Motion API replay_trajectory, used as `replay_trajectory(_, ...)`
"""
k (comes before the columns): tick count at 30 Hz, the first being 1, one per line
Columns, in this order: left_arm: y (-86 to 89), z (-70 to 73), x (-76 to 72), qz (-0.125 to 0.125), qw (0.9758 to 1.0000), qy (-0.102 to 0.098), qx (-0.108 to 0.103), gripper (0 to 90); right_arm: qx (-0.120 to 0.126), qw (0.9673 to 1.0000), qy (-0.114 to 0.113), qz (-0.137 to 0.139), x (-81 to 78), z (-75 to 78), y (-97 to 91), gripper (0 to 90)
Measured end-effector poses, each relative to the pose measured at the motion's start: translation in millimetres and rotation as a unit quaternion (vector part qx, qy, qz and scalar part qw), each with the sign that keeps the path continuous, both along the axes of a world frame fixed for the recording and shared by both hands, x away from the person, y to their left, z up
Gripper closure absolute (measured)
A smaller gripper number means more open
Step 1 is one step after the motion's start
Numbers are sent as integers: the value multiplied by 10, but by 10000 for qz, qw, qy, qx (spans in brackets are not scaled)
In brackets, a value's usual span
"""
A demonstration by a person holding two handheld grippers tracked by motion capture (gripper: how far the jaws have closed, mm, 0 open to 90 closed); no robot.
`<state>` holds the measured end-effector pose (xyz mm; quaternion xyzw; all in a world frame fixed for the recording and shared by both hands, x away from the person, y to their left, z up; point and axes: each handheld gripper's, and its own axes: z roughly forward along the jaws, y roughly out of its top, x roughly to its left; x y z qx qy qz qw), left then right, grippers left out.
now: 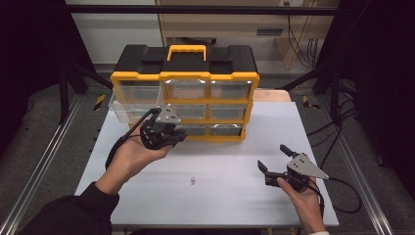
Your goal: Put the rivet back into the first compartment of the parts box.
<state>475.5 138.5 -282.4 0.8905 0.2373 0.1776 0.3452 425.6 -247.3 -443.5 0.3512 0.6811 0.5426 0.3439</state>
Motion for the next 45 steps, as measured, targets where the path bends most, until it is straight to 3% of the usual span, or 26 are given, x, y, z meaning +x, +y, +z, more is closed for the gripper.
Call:
replay_trajectory(20, 21, 304, 15, 40, 9997, -202, -148, 826, -19, 10000, 22, 3, -1, 0, 1, 57)
replay_trajectory(35, 33, 400, 19, 48, 9995, -271, -172, 826, -9, 10000, 42, 1, 0, -3, 3, 56)
replay_trajectory(45, 55, 471, 26, 115, 9989, -331, -296, 826, -15, 10000, 45, 1, 0, -3, 4, 57)
